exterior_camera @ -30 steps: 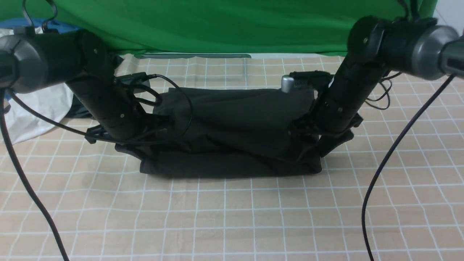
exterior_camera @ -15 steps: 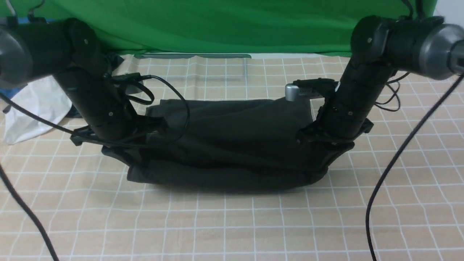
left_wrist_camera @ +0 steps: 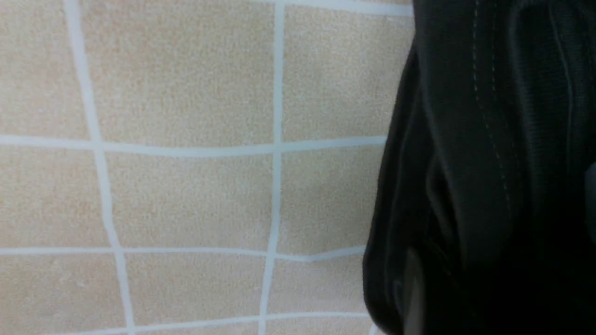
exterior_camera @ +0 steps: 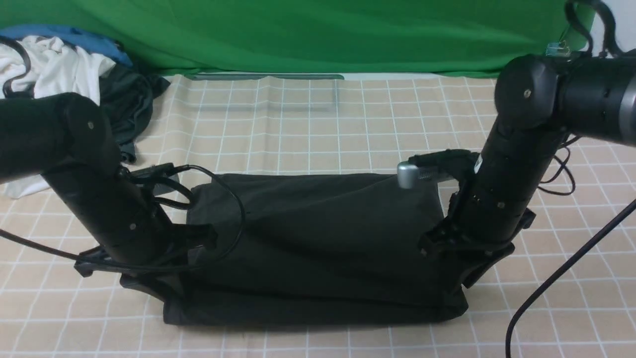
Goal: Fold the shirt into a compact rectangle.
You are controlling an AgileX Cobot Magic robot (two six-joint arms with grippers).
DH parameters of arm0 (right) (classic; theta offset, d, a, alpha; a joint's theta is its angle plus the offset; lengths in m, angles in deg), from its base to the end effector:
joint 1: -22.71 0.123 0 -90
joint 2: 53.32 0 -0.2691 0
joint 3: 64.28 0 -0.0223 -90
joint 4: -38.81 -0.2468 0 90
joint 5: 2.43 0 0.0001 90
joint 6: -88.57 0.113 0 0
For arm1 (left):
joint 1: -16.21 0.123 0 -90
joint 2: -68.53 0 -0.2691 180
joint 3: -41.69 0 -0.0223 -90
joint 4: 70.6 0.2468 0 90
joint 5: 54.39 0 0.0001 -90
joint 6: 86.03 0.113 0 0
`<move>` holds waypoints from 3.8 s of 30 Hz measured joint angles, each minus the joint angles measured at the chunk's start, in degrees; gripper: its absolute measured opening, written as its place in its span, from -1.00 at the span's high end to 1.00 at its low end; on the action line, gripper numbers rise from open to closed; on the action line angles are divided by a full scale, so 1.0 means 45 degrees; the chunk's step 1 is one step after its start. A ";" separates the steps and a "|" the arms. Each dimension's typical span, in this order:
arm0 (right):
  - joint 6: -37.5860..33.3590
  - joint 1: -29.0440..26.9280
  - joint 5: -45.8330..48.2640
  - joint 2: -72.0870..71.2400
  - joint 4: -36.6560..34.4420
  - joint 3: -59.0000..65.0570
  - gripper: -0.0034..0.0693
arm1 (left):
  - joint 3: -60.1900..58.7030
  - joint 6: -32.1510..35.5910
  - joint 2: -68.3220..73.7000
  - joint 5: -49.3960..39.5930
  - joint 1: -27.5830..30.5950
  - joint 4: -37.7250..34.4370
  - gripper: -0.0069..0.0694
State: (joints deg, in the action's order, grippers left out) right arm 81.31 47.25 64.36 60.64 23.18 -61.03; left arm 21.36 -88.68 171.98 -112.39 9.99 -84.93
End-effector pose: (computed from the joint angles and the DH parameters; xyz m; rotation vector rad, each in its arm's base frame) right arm 0.2911 0.1637 0.1666 0.6554 -2.9434 -0.3540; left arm 0.2740 -0.0537 0.1556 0.1139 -3.0760 0.3195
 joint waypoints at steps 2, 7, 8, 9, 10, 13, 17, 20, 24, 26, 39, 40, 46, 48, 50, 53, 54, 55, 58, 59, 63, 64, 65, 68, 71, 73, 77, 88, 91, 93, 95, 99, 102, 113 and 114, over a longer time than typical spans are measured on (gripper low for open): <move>0.0072 0.0183 -0.0006 -0.0003 0.0275 0.0000 -0.16 | 0.0145 -0.0126 -0.0024 -0.0252 0.0000 0.0225 0.19; 0.0228 0.0212 0.0434 -0.0662 0.1121 -0.0081 0.15 | 0.0680 -0.0719 -0.0606 -0.1548 0.0000 0.1130 -0.07; 0.0263 0.0212 0.0435 -0.0981 0.1221 -0.0081 0.31 | 0.0696 -0.0779 -0.0908 -0.1577 0.0000 0.1263 -0.06; 0.0339 0.0212 0.0419 -0.1602 0.1287 -0.0081 0.54 | 0.0714 -0.0919 -0.1505 -0.1535 0.0000 0.1384 0.00; 0.0401 0.0212 0.0365 -0.2238 0.1328 -0.0081 0.67 | 0.0714 -0.0971 -0.2122 -0.1468 0.0000 0.1444 0.08; 0.0670 0.0212 -0.0336 -0.4316 0.1370 -0.0049 0.79 | 0.0714 -0.0997 -0.4098 -0.1259 0.0000 0.1324 0.39; 0.0810 0.0431 -0.3221 -0.7929 0.1448 0.0706 0.80 | 0.0714 -0.0732 -0.7120 -0.1009 0.0000 0.0560 0.74; 0.0615 0.0670 -0.6328 -1.0965 0.1448 0.2257 0.80 | 0.0723 -0.0664 -0.9665 -0.0902 0.0000 -0.0172 0.79; -0.0157 0.0725 -1.0208 -1.4277 0.1448 0.4894 0.80 | 0.0723 -0.0649 -1.2275 -0.0510 0.0000 -0.0877 0.79; -0.1074 0.0725 -1.3060 -1.6440 0.1463 0.7000 0.80 | 0.0723 -0.0649 -1.3807 -0.0369 0.0000 -0.0894 0.79; -0.2240 0.0725 -1.9247 -2.0434 0.1462 1.1621 0.66 | 0.0723 -0.0937 -1.6246 -0.1100 0.0000 0.0084 0.79; -0.2250 0.0725 -1.9253 -2.0434 0.1462 1.1621 0.62 | 0.0723 -0.0937 -1.6257 -0.1100 0.0000 0.0240 0.79; -0.2264 0.0725 -1.9288 -2.0434 0.1462 1.1621 0.43 | 0.0723 -0.0937 -1.6271 -0.0801 0.0000 0.0489 0.78; -0.2264 0.0725 -1.9288 -2.0434 0.1462 1.1621 0.41 | 0.0723 -0.0926 -1.6271 -0.0509 0.0000 0.0489 0.78; -0.2264 0.0725 -1.9288 -2.0434 0.1462 1.1621 0.40 | 0.0723 -0.0940 -1.6271 -0.0286 0.0000 0.0447 0.78; -0.2264 0.0725 -1.9294 -2.0434 0.1462 1.1621 0.38 | 0.0723 -0.0940 -1.6271 -0.0104 0.0000 0.0289 0.78; -0.2264 0.0725 -1.9294 -2.0434 0.1462 1.1621 0.37 | 0.0723 -0.0940 -1.6271 -0.0076 0.0000 0.0239 0.78; -0.2264 0.0725 -1.9294 -2.0434 0.1462 1.1621 0.37 | 0.0723 -0.0940 -1.6271 -0.0047 0.0000 0.0218 0.78; -0.2264 0.0725 -1.9294 -2.0434 0.1462 1.1621 0.36 | 0.0723 -0.0928 -1.6271 -0.0019 0.0000 0.0178 0.78; -0.2264 0.0725 -1.9294 -2.0434 0.1462 1.1621 0.36 | 0.0723 -0.0928 -1.6271 -0.0019 0.0000 0.0179 0.78; -0.2264 0.0725 -1.9294 -2.0434 0.1462 1.1621 0.33 | 0.0723 -0.0940 -1.6271 -0.0019 0.0000 0.0179 0.78; -0.2264 0.0725 -1.9294 -2.0434 0.1462 1.1621 0.32 | 0.0723 -0.0928 -1.6271 -0.0019 0.0000 0.0179 0.78; -0.2264 0.0725 -1.9294 -2.0434 0.1462 1.1621 0.31 | 0.0723 -0.0854 -1.6271 -0.0019 0.0000 0.0179 0.78; -0.2264 0.0725 -1.9294 -2.0434 0.1462 1.1621 0.28 | 0.0723 -0.0304 -1.6271 0.0347 0.0000 0.0351 0.78; -0.2264 0.0725 -1.9294 -2.0434 0.1462 1.1621 0.26 | 0.0723 0.0007 -1.6227 0.1200 0.0000 0.0524 0.78; -0.2279 0.0725 -1.9294 -2.0434 0.1462 1.1621 0.26 | 0.0670 0.0103 -1.6136 0.1860 0.0068 0.0683 0.78; -0.2307 0.0725 -1.9304 -2.0434 0.1462 1.1621 0.26 | -0.0203 0.0113 -1.6263 0.3431 0.0383 0.1090 0.78; -0.2319 0.0725 -1.9337 -2.0434 0.1474 1.1621 0.26 | -0.7694 -0.0950 -1.9667 0.8848 0.2589 0.1023 0.78; -0.2319 0.0725 -1.9337 -2.0434 0.1474 1.1621 0.26 | -1.0171 -0.1368 -2.0426 0.8995 0.2653 0.1184 0.78; -0.2319 0.0725 -1.9337 -2.0434 0.1474 1.1621 0.26 | -1.1226 -0.1519 -2.0726 0.9022 0.2653 0.1458 0.78; -0.2319 0.0725 -1.9337 -2.0434 0.1474 1.1621 0.26 | -1.1887 -0.1614 -2.0880 0.9033 0.2653 0.1743 0.78; -0.2319 0.0725 -1.9337 -2.0434 0.1474 1.1621 0.26 | -1.2626 -0.1620 -2.0940 0.9217 0.2653 0.2296 0.78; -0.2319 0.0725 -1.9337 -2.0434 0.1474 1.1621 0.26 | -1.2632 -0.1620 -2.0940 0.9622 0.2625 0.2408 0.78; -0.2308 0.0725 -1.9337 -2.0434 0.1474 1.1621 0.26 | -1.2632 -0.1272 -2.0940 0.9713 0.1692 0.2644 0.78; -0.2308 0.0725 -1.9337 -2.0434 0.1474 1.1621 0.26 | -1.2632 -0.1272 -2.0940 0.9713 0.1676 0.2618 0.78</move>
State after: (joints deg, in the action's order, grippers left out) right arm 70.92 50.51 -22.66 -31.31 29.81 -8.73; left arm -35.48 -94.40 77.75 -68.68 17.54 -73.15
